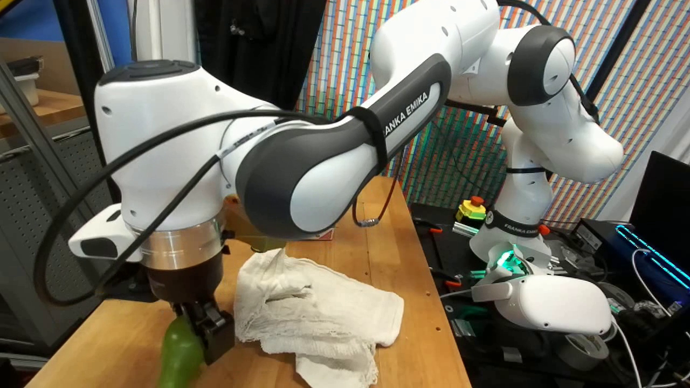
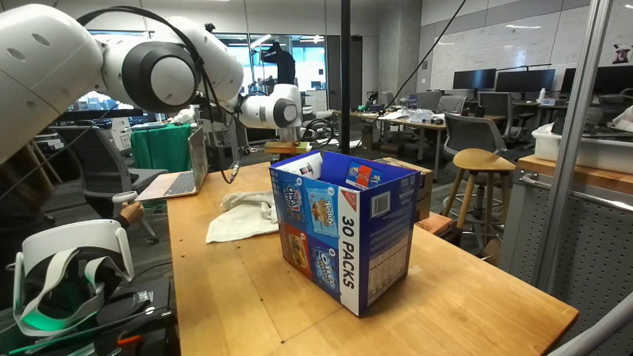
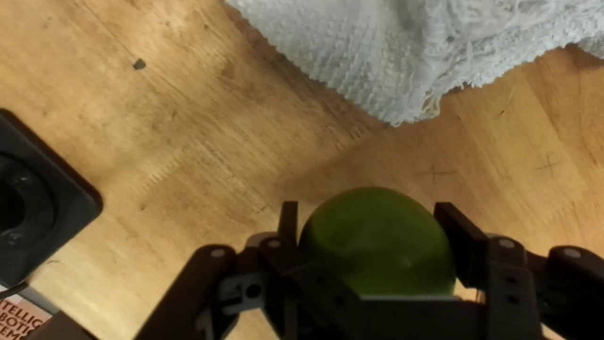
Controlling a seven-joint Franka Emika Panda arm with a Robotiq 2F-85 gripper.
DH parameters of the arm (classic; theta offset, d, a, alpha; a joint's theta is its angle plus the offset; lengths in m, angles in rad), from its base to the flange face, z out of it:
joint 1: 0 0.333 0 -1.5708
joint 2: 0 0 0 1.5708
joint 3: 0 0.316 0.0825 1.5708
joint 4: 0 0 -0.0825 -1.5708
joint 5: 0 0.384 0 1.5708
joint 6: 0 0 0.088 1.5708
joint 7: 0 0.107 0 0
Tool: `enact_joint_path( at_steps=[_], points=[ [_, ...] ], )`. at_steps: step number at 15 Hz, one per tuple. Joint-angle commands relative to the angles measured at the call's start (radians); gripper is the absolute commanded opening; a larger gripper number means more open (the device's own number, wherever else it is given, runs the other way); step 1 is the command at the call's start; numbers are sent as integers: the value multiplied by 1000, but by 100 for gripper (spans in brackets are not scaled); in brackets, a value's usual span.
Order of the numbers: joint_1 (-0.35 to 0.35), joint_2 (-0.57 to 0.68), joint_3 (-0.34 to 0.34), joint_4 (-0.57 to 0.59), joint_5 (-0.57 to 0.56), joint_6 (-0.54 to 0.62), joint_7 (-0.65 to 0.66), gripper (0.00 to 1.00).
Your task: Pick up the avocado and wrap it on the cloth, then pick up the cloth and put it in the box
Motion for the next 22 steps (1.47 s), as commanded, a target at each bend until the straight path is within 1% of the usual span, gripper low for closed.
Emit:
enact_joint_path(
  at_steps=[1,2,5,10,17,21,22],
  points=[
    [-21,-139,-13,-115,-4,-2,52,47],
    [-25,-172,-19,-143,-8,2,65,47],
    [-42,-317,-40,-295,-19,25,131,47],
    [-50,-523,-62,-515,-33,21,239,47],
    [-62,-797,-26,-856,-65,21,409,47],
    [-72,-934,13,-1075,-36,38,470,47],
    [-72,-951,24,-1109,-32,36,482,47]
  ],
)
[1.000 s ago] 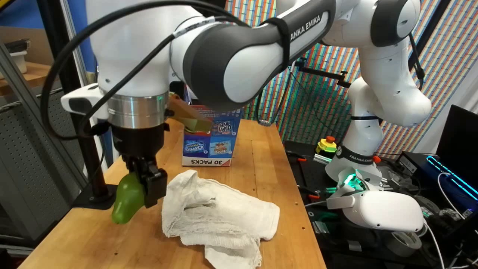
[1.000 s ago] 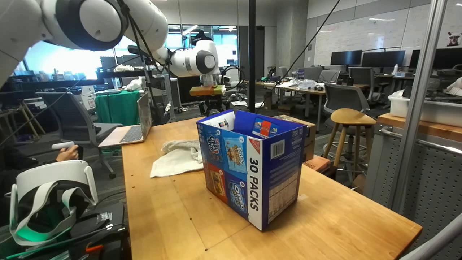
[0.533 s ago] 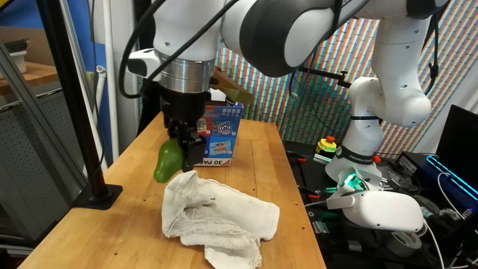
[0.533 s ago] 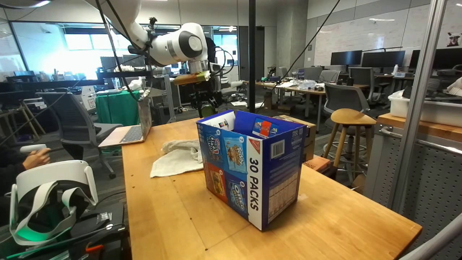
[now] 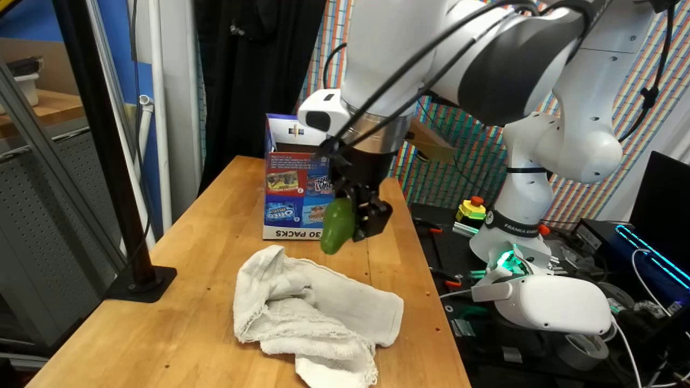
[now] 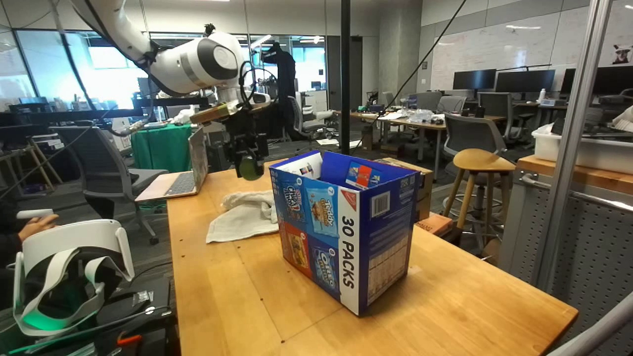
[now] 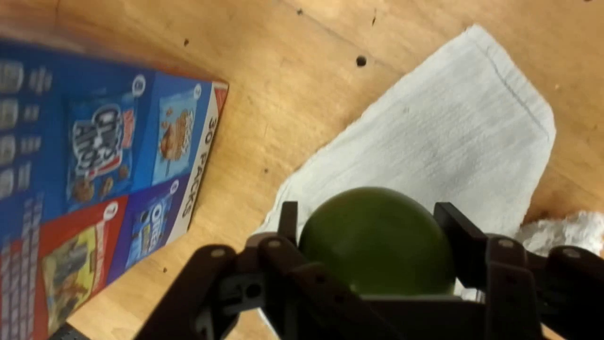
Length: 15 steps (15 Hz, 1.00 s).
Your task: Pick up the avocado and wrap it on the cloth, then pick up the cloth and put it in the box
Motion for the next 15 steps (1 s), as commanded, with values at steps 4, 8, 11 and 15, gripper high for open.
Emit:
enact_joint_path(
  at_steps=[4,8,11,15],
  points=[
    [-22,-125,75,-232,25,32,63,47],
    [-26,-74,89,-204,18,32,64,47],
    [-36,-28,80,-164,9,38,55,47],
    [-51,66,70,-107,-8,48,40,47]
  ],
)
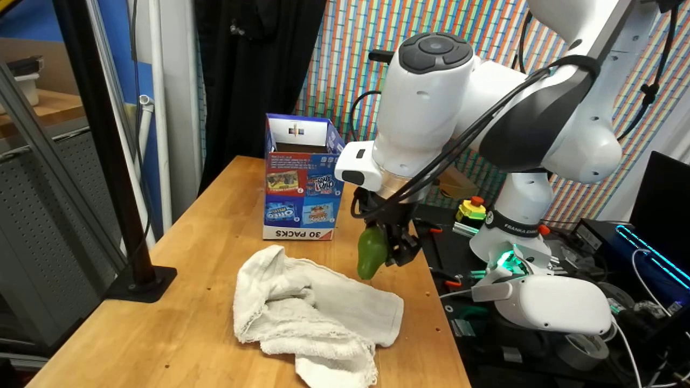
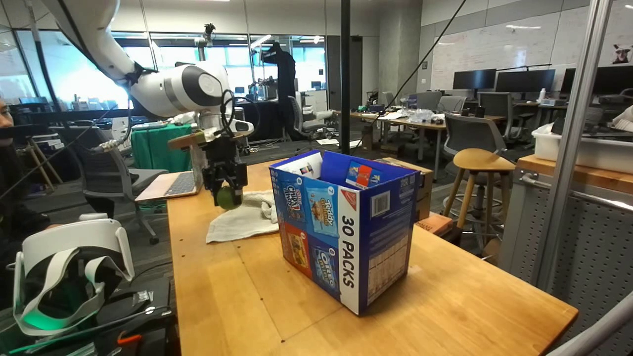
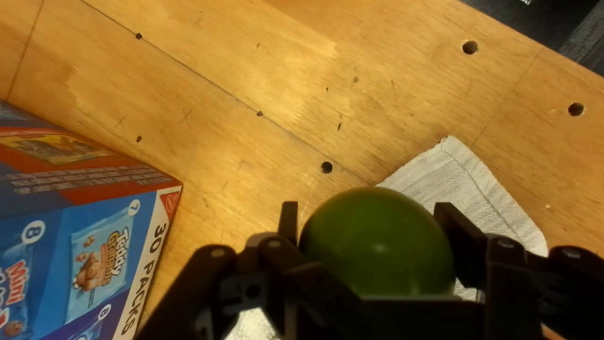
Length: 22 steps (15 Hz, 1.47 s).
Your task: Pick up the avocado and wrap it on the cloth, then pick up the cloth and put it in the box
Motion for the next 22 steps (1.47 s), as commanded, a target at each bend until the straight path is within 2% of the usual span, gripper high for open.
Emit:
enact_joint_path(
  at_steps=[1,13,22],
  points=[
    [-25,103,-5,80,-14,19,-22,47],
    [3,412,-30,418,20,26,-105,47],
    [59,557,-32,564,55,15,-146,47]
  ],
)
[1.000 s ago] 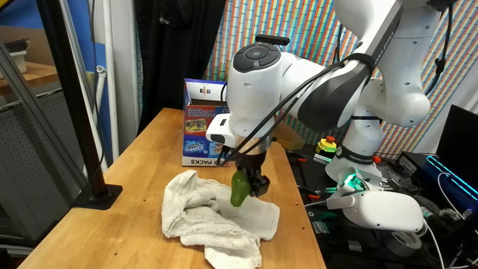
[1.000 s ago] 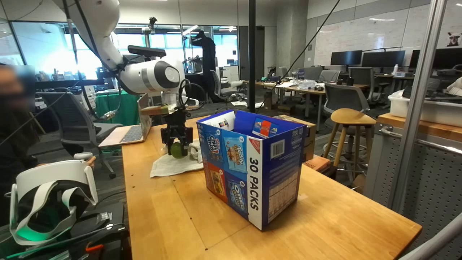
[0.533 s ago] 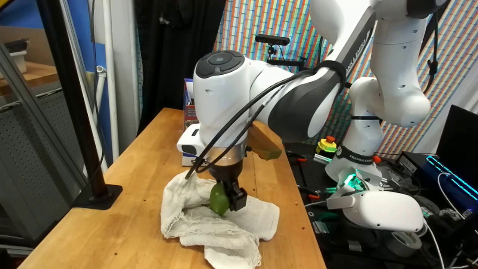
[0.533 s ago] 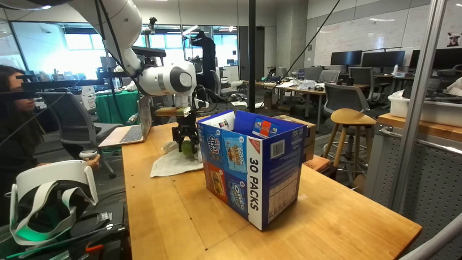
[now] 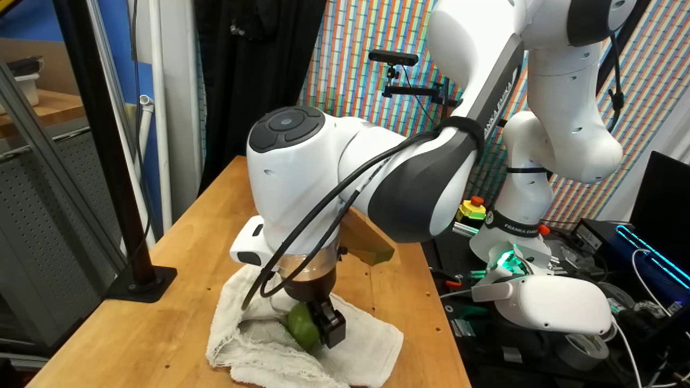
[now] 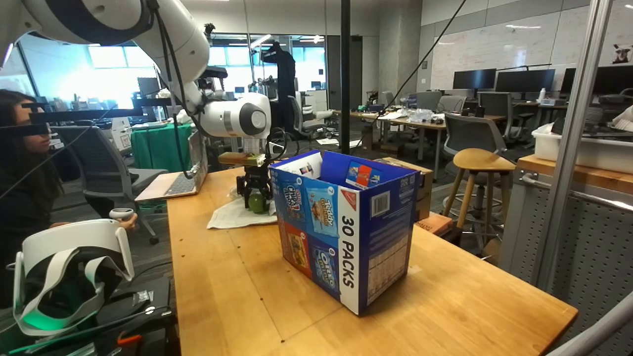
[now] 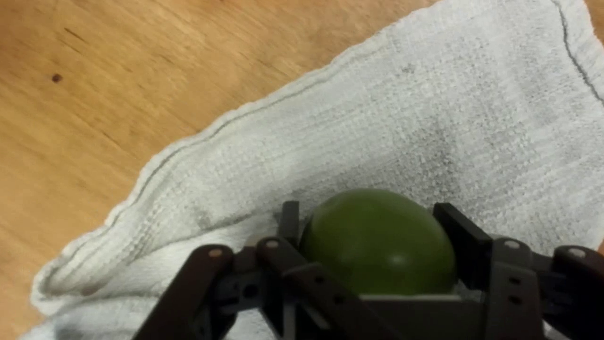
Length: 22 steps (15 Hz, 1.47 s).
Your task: Pick up the avocado and wrap it on the cloth, then pick up the cloth and put it in the box
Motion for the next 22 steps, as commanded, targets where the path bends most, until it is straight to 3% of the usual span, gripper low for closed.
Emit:
enact_joint_path(
  at_steps=[1,2,4,9,13,18,22],
  points=[
    [18,52,-9,72,31,-13,-34,47],
    [17,47,-12,69,32,-13,-31,93],
    [15,29,-16,59,34,-13,-25,99],
    [5,-70,-28,-36,30,5,9,100],
    [-7,-209,-23,-186,43,35,58,100],
    [-6,-375,6,-376,73,77,129,100],
    [15,-406,45,-433,66,104,180,100]
  ],
)
